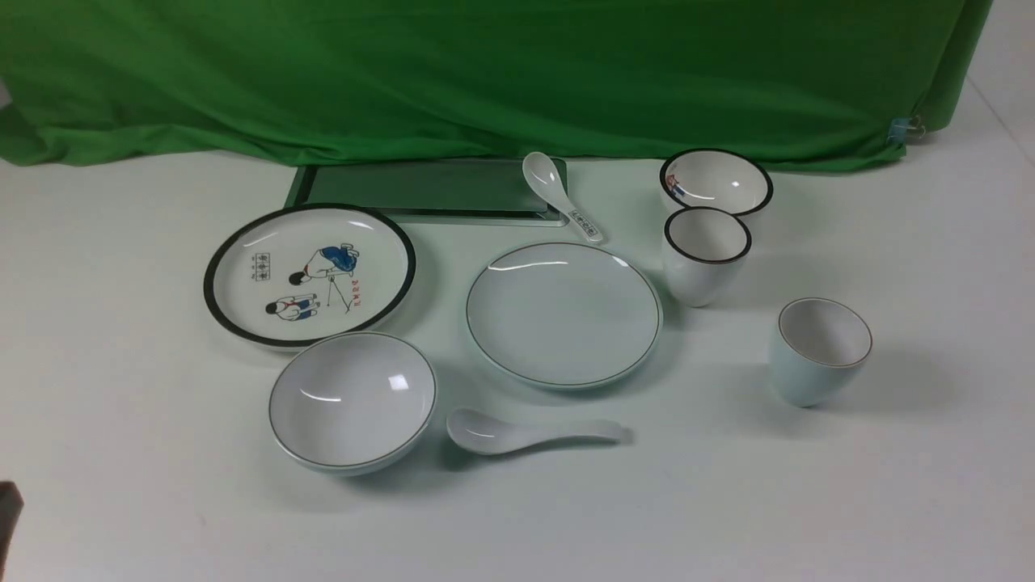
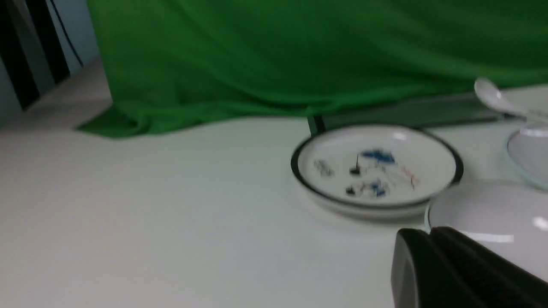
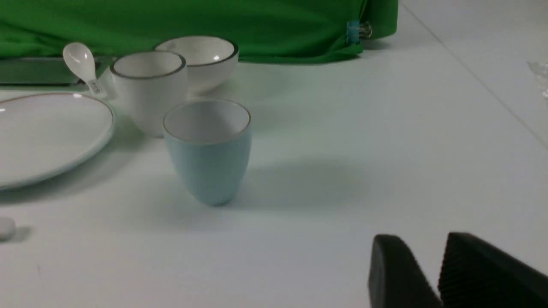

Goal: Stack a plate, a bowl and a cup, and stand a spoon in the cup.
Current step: Use the left arm to grab a blue rice bowl

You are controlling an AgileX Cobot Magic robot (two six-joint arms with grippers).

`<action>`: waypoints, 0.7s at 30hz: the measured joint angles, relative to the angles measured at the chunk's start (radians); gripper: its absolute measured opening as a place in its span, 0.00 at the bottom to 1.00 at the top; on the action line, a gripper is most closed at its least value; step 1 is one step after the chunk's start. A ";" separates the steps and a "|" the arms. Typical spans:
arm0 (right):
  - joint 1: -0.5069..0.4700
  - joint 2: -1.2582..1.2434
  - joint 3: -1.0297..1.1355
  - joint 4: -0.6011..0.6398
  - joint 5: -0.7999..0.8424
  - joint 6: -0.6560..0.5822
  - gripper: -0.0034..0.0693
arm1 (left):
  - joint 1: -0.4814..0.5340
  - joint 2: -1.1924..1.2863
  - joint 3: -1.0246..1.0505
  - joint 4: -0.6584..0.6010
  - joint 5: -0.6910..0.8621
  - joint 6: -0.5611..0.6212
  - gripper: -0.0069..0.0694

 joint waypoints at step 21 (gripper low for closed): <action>0.000 0.116 -0.149 -0.073 -0.432 0.262 0.08 | 0.000 0.095 -0.236 0.095 -0.446 -0.366 0.05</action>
